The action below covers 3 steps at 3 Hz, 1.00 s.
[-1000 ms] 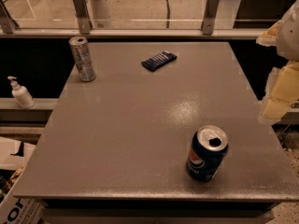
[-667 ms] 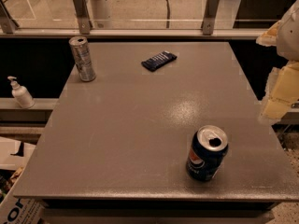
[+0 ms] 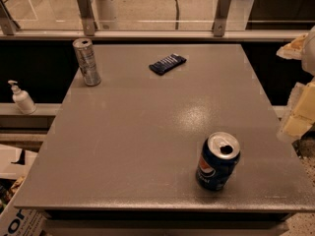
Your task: Move pepsi can near redbull can
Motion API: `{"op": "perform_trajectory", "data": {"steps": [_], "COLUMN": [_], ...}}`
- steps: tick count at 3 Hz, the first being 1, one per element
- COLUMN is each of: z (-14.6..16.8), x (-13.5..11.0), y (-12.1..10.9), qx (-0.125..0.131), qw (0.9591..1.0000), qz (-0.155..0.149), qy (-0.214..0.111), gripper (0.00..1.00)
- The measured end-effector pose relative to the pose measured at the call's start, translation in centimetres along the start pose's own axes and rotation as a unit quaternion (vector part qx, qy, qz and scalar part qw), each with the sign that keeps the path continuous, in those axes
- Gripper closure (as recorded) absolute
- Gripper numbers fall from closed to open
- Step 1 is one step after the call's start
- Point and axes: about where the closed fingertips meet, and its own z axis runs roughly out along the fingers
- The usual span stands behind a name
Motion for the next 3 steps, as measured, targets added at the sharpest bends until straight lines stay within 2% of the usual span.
{"op": "perform_trajectory", "data": {"steps": [1, 2, 3], "z": [0.5, 1.3, 1.7], "x": [1.3, 2.3, 3.0], "y": [0.7, 1.8, 2.7], "qx": [-0.019, -0.047, -0.08], "qw": [0.9993, 0.9955, 0.9874], "qz": [0.016, 0.029, 0.038], "qy": [-0.03, -0.077, -0.131], "gripper": [0.0, 0.0, 0.0]}}
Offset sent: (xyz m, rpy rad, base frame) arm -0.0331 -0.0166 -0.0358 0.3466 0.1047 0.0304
